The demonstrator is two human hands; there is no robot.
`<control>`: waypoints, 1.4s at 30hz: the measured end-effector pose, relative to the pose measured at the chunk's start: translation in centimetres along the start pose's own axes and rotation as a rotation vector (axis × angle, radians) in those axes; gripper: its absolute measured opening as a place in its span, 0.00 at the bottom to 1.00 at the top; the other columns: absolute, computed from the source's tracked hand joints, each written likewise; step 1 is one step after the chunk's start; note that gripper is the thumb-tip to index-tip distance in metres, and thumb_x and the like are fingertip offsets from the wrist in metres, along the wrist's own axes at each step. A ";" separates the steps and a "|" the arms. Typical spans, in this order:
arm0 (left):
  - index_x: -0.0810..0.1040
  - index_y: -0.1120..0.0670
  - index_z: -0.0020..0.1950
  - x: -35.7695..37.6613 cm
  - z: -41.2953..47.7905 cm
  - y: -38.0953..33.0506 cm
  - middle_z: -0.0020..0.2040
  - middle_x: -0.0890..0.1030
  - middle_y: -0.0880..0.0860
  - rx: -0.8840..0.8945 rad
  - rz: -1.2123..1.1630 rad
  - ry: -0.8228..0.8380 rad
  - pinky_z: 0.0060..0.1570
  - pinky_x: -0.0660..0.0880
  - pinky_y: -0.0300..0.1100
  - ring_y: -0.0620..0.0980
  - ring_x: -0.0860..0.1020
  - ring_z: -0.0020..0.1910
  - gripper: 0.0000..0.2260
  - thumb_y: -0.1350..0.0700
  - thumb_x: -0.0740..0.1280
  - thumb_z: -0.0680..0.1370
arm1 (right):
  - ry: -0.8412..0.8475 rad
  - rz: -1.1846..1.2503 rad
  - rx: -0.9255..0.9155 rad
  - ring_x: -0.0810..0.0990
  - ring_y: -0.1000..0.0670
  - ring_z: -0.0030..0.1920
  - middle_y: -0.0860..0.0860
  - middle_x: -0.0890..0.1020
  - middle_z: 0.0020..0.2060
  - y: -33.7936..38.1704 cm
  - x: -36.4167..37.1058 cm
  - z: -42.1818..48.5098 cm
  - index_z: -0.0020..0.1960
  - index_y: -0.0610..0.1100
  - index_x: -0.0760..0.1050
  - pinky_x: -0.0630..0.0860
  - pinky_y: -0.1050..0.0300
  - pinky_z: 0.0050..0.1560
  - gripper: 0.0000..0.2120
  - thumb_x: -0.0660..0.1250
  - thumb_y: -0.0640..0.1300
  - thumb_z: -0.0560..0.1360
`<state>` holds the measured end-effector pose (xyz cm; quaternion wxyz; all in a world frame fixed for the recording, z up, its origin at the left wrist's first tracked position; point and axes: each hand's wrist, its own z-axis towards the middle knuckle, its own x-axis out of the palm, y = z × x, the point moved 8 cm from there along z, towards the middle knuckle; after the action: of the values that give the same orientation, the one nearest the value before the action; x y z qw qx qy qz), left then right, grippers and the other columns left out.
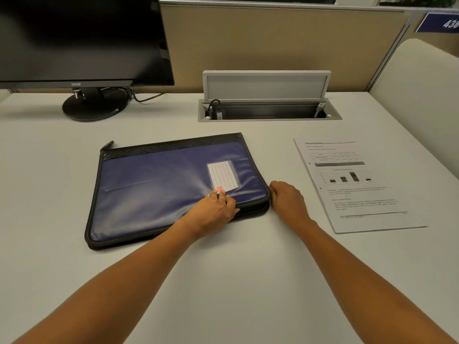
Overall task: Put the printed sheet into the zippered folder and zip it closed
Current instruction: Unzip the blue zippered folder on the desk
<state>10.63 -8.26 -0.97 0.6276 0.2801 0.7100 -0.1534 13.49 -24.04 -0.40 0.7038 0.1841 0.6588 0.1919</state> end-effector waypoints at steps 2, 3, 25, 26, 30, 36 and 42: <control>0.67 0.62 0.61 0.0 0.0 0.0 0.65 0.70 0.68 0.000 0.001 -0.006 0.63 0.69 0.56 0.66 0.68 0.66 0.20 0.49 0.47 0.81 | -0.024 0.027 -0.009 0.64 0.49 0.31 0.46 0.69 0.29 -0.1 -0.1 -0.6 0.33 0.40 0.63 0.60 0.56 0.30 0.13 0.54 0.37 0.77; 0.67 0.62 0.61 -0.1 0.0 0.0 0.64 0.70 0.68 0.004 0.004 -0.013 0.62 0.69 0.56 0.66 0.68 0.65 0.20 0.49 0.47 0.81 | -0.038 0.044 -0.010 0.64 0.49 0.31 0.46 0.69 0.29 -0.1 -0.2 -1.0 0.33 0.41 0.62 0.59 0.56 0.30 0.13 0.54 0.36 0.76; 0.65 0.63 0.63 0.9 0.6 -0.1 0.68 0.63 0.72 -0.073 -0.088 0.021 0.64 0.65 0.60 0.70 0.63 0.68 0.21 0.48 0.46 0.81 | -0.092 0.072 -0.135 0.71 0.49 0.33 0.43 0.79 0.35 4.9 2.6 -7.9 0.42 0.37 0.75 0.64 0.61 0.37 0.08 0.60 0.39 0.77; 0.65 0.63 0.63 1.0 0.5 -0.1 0.69 0.63 0.72 -0.072 -0.092 0.031 0.64 0.65 0.60 0.70 0.63 0.68 0.21 0.48 0.45 0.81 | -0.075 0.070 -0.149 0.74 0.47 0.35 0.42 0.80 0.37 5.3 3.0 -8.0 0.44 0.36 0.76 0.66 0.61 0.38 0.09 0.59 0.39 0.77; 0.64 0.63 0.65 1.0 0.4 0.0 0.70 0.62 0.71 -0.073 -0.107 0.055 0.65 0.65 0.58 0.69 0.62 0.69 0.22 0.48 0.46 0.81 | -0.074 0.062 -0.170 0.78 0.45 0.39 0.42 0.81 0.41 5.5 3.0 -7.8 0.47 0.37 0.76 0.66 0.61 0.40 0.10 0.57 0.40 0.78; 0.58 0.61 0.71 0.7 -0.4 0.3 0.73 0.59 0.64 -0.139 -0.184 0.033 0.69 0.60 0.52 0.62 0.57 0.73 0.25 0.46 0.48 0.81 | -0.053 0.085 -0.148 0.78 0.46 0.43 0.41 0.81 0.46 5.2 3.0 -7.6 0.52 0.37 0.76 0.69 0.63 0.45 0.12 0.56 0.42 0.79; 0.51 0.53 0.75 0.5 -2.4 1.7 0.77 0.54 0.54 -0.107 -0.264 -0.034 0.73 0.49 0.45 0.51 0.51 0.75 0.25 0.46 0.51 0.80 | -0.035 0.039 -0.162 0.75 0.49 0.37 0.44 0.80 0.41 4.6 2.5 -7.2 0.47 0.38 0.75 0.67 0.66 0.39 0.12 0.56 0.44 0.79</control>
<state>9.64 -5.40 -0.87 0.6280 0.1476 0.7371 -0.2012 6.33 -18.73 -0.62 0.7239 0.1429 0.6250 0.2549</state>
